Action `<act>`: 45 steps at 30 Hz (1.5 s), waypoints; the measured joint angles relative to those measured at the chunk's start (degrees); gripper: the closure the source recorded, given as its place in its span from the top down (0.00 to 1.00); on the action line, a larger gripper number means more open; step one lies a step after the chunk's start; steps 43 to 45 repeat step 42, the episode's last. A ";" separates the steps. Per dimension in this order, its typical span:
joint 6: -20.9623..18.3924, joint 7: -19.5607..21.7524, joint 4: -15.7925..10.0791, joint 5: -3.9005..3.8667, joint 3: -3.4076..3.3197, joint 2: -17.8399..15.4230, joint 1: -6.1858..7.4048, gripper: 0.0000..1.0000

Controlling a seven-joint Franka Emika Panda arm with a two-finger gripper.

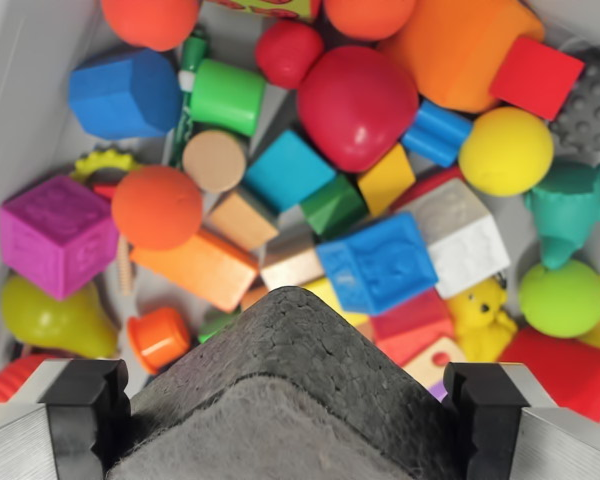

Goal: Pick an object from the bin

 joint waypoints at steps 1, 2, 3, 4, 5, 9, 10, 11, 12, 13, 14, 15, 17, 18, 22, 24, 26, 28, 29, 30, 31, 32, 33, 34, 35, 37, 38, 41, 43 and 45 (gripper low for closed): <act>-0.61 0.03 0.40 -0.04 0.00 -0.22 0.00 0.00; -1.04 0.05 0.68 -0.06 0.00 -0.40 0.00 0.00; -1.50 0.06 0.94 -0.09 0.00 -0.58 0.00 0.00; -1.93 0.08 1.21 -0.11 0.00 -0.73 0.00 0.00; -2.15 0.09 1.35 -0.12 0.00 -0.80 0.00 0.00; -3.67 0.13 2.45 -0.19 0.00 -1.24 0.00 0.00; -3.84 0.14 2.56 -0.20 0.00 -1.28 0.00 0.00; -4.16 0.15 2.78 -0.22 0.00 -1.36 0.00 0.00; -4.49 0.16 3.03 -0.23 0.00 -1.44 0.00 0.00; -4.84 0.16 3.29 -0.25 0.00 -1.52 0.00 0.00; -5.12 0.17 3.50 -0.26 0.00 -1.60 0.00 0.00; -5.36 0.18 3.67 -0.27 0.00 -1.69 0.00 0.00; -5.71 0.19 3.89 -0.29 0.00 -1.83 0.00 0.00; -5.97 0.19 4.05 -0.31 0.00 -1.90 0.00 0.00; -6.68 0.21 4.62 -0.33 0.00 -2.07 0.00 0.00; -6.88 0.22 4.79 -0.34 0.00 -2.09 0.00 0.00; -7.02 0.22 4.91 -0.35 0.00 -2.09 0.00 0.00; -7.03 0.22 4.92 -0.35 0.00 -2.09 0.00 0.00; -7.02 0.22 4.92 -0.35 0.00 -2.08 0.00 0.00; -7.02 0.22 4.92 -0.35 0.00 -2.08 0.00 0.00; -7.02 0.22 4.92 -0.35 0.00 -2.08 0.00 0.00; -7.02 0.22 4.92 -0.35 0.00 -2.08 0.00 0.00; -7.02 0.22 4.92 -0.35 0.00 -2.08 0.00 0.00; -7.02 0.22 4.92 -0.35 0.00 -2.08 0.00 0.00; -7.02 0.22 4.92 -0.35 0.00 -2.08 0.00 0.00; -7.02 0.22 4.92 -0.35 0.00 -2.08 0.00 0.00; -7.02 0.22 4.92 -0.35 0.00 -2.08 0.00 0.00; -7.02 0.22 4.92 -0.35 0.00 -2.08 0.00 0.00; -7.02 0.22 4.92 -0.35 0.00 -2.08 0.00 0.00; -7.02 0.22 4.92 -0.35 0.00 -2.08 0.00 0.00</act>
